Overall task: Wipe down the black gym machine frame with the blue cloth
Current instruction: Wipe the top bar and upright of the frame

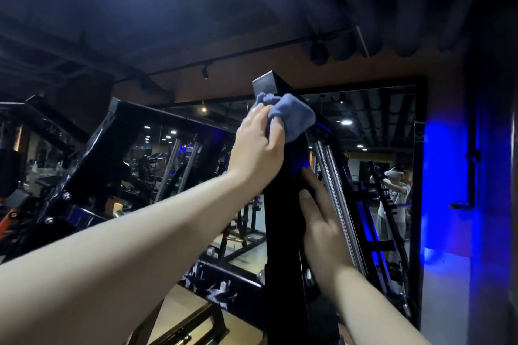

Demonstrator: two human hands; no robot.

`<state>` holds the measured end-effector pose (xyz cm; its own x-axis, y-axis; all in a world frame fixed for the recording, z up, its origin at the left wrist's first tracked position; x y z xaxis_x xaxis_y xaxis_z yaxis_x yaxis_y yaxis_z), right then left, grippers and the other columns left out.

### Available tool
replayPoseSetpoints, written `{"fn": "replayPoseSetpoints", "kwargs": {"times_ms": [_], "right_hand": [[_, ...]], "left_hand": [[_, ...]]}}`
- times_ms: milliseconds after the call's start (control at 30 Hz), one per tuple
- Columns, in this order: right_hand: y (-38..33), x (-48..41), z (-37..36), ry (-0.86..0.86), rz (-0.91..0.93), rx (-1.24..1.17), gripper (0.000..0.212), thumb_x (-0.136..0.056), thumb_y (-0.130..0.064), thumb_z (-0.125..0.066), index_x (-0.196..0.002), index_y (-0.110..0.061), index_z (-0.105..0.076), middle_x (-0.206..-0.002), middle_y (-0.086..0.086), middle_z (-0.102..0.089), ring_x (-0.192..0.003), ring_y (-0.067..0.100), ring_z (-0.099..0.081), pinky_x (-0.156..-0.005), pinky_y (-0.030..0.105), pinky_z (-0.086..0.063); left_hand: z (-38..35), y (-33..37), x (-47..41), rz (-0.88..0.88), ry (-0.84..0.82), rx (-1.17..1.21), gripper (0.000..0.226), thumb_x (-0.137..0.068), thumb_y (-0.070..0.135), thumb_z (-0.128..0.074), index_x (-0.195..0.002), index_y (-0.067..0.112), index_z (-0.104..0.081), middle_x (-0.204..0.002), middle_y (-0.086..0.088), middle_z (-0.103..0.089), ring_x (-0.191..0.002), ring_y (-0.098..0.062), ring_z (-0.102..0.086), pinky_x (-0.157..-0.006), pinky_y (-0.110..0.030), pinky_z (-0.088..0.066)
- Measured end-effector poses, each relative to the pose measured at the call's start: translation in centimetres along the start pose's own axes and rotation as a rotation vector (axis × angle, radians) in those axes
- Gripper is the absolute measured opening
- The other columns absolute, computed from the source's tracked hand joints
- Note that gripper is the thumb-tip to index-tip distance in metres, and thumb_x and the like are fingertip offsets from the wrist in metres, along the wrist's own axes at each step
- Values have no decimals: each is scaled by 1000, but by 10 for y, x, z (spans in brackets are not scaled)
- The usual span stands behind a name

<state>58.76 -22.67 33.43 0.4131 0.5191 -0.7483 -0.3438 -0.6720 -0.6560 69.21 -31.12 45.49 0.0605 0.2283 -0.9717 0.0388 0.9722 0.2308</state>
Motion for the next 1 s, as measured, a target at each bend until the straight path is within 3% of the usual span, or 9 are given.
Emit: {"fn": "replayPoseSetpoints", "kwargs": {"times_ms": [200, 300, 400, 567, 667, 833, 933, 1000], "right_hand": [[6, 1, 0, -2, 20, 7, 40, -99, -40, -50, -138, -45, -56, -147, -17, -54, -139, 5, -47, -121, 43, -33], [0, 2, -1, -69, -24, 91, 40, -101, -42, -48, -140, -48, -51, -148, -16, -53, -140, 7, -46, -120, 45, -34], [-1, 21, -1, -86, -105, 123, 46, -95, -55, -48, -140, -63, -41, -155, -24, -42, -145, 0, -36, -123, 43, -28], [4, 72, 4, -101, -14, 199, 45, -106, -40, -38, -150, -50, -35, -160, -31, -27, -147, -14, -18, -128, 35, -15], [6, 77, 8, -117, -5, 235, 47, -103, -44, -34, -150, -50, -31, -161, -31, -25, -148, -13, -16, -128, 37, -15], [8, 80, 8, -79, 22, 199, 43, -109, -36, -35, -151, -39, -42, -159, -22, -36, -148, -6, -25, -127, 39, -20], [17, 77, 9, -77, -28, 250, 39, -103, -53, -34, -139, -63, -42, -159, -26, -34, -150, 0, -25, -126, 46, -20], [20, 78, 10, -83, -54, 231, 41, -102, -56, -36, -142, -62, -40, -157, -29, -34, -149, -1, -27, -125, 47, -23]], "left_hand": [[-3, 5, 56, -3, -11, -46, 38, -104, 27, -36, -130, 12, -60, -143, -1, -55, -140, -16, -43, -118, -40, -32], [5, 8, 112, 115, -39, -29, 44, -105, 30, -33, -144, 17, -49, -150, 11, -42, -146, -5, -30, -123, -30, -21], [11, 9, 156, 166, -77, -23, 46, -104, 33, -33, -143, 15, -49, -145, 3, -51, -140, -16, -41, -116, -42, -33], [7, 4, 106, 212, -30, -77, 55, -98, 42, -30, -131, 7, -57, -134, -12, -59, -128, -30, -51, -108, -50, -40], [3, 0, 90, 254, -12, -67, 54, -98, 40, -31, -132, 8, -56, -134, -11, -59, -128, -29, -52, -108, -50, -40], [9, 18, 158, 250, -56, -92, 52, -100, 42, -30, -140, 17, -51, -142, -3, -53, -134, -23, -47, -112, -47, -38], [15, 37, 202, 205, -52, -317, 54, -100, 42, -32, -148, 22, -45, -153, 0, -45, -138, -19, -41, -115, -38, -32], [16, 41, 207, 218, -59, -378, 53, -100, 42, -33, -149, 24, -45, -154, 1, -44, -138, -18, -39, -113, -36, -29]]}}
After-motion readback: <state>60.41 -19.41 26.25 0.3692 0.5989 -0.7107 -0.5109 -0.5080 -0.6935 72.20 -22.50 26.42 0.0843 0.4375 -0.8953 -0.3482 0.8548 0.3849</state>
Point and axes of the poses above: each hand's wrist, its own x-axis away from the middle knuckle, its own z-axis out of the back of the hand, y = z × x, the point moved 4 cm from there along -x, towards the middle knuckle
